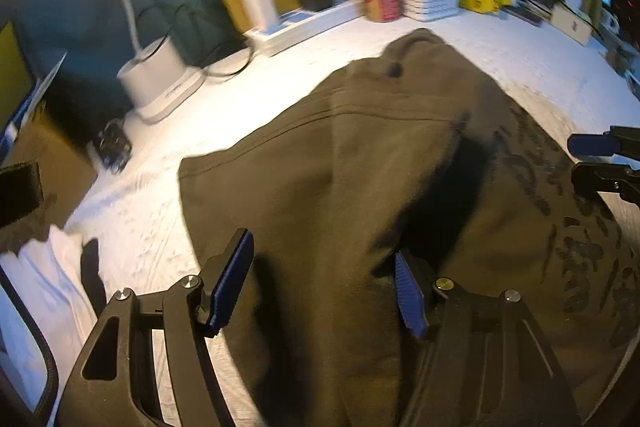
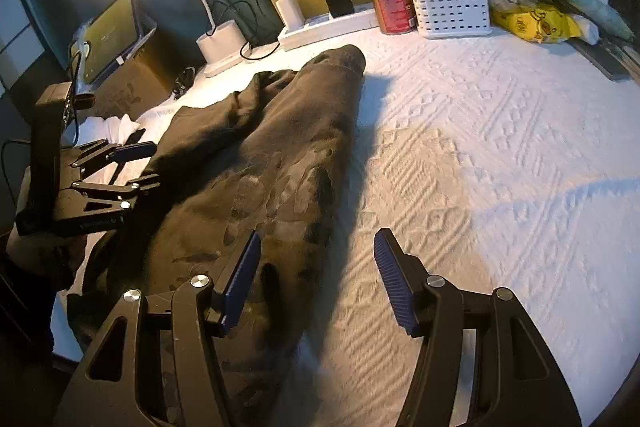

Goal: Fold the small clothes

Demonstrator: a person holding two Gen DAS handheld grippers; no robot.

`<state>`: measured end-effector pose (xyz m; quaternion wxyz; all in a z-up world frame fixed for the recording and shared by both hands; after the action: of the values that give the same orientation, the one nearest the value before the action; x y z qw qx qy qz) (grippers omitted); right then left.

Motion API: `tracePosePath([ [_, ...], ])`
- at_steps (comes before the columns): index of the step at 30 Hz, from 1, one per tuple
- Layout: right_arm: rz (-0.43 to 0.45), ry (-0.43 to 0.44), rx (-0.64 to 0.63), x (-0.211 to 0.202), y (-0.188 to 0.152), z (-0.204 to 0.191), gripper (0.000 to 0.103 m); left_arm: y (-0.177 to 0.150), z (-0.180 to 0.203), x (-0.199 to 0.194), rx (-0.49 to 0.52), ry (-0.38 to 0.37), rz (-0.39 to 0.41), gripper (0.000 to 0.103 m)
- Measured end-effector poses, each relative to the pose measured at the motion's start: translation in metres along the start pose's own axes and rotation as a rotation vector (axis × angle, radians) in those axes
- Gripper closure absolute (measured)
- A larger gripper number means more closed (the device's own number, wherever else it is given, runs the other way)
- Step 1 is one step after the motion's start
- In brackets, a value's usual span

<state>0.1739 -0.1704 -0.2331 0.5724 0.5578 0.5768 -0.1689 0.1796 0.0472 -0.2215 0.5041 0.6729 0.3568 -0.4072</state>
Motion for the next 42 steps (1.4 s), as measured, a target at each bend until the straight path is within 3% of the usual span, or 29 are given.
tracePosePath([
  [7,-0.003,0.002,-0.018,0.01,0.017,-0.007,0.041,-0.005,-0.026,0.0,-0.108,-0.038,0.041,0.037],
  [11,-0.011,-0.006,-0.03,0.017,0.025,-0.012,0.041,0.002,-0.018,-0.009,-0.063,-0.09,0.122,0.037],
  [14,-0.015,-0.019,-0.04,0.02,0.031,-0.013,0.041,0.013,-0.016,0.006,-0.04,-0.102,0.1,0.037],
  [18,-0.005,-0.041,-0.04,0.021,0.042,-0.01,0.041,0.023,-0.031,0.023,-0.087,-0.148,0.076,0.038],
  [19,-0.002,-0.049,-0.038,0.021,0.045,-0.008,0.041,0.026,-0.036,0.024,-0.1,-0.165,0.081,0.041],
  [21,0.003,-0.065,-0.033,0.021,0.051,-0.002,0.041,0.027,-0.045,0.026,-0.122,-0.202,0.077,0.063],
  [25,0.018,-0.088,-0.02,0.022,0.068,0.011,0.041,0.028,-0.057,0.032,-0.151,-0.289,0.071,0.067],
  [26,0.023,-0.09,-0.018,0.022,0.071,0.013,0.041,0.028,-0.056,0.032,-0.152,-0.3,0.072,0.072],
  [27,0.026,-0.091,-0.014,0.022,0.075,0.016,0.041,0.028,-0.056,0.032,-0.151,-0.314,0.074,0.083],
  [30,0.042,-0.076,0.013,0.022,0.088,0.024,0.041,0.029,-0.058,0.029,-0.157,-0.336,0.092,0.096],
  [37,0.033,-0.005,0.073,0.039,0.116,0.036,0.041,0.026,-0.075,0.005,-0.182,-0.307,0.154,0.098],
  [42,0.005,0.114,0.143,0.058,0.136,0.039,0.041,0.022,-0.083,0.013,-0.176,-0.288,0.122,0.098],
])
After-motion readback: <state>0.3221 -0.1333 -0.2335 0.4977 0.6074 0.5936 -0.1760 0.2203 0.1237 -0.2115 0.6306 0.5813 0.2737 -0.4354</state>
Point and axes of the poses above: each gripper's, at about its wrist camera, not at the fingertips, and x roughly the way its jaws point, z to its right, y to its top, the point moved 3 cm from there along x, roughly the way its jaws point, and after that the axes turned 12 degrees about -z, right-handed, at the moved point
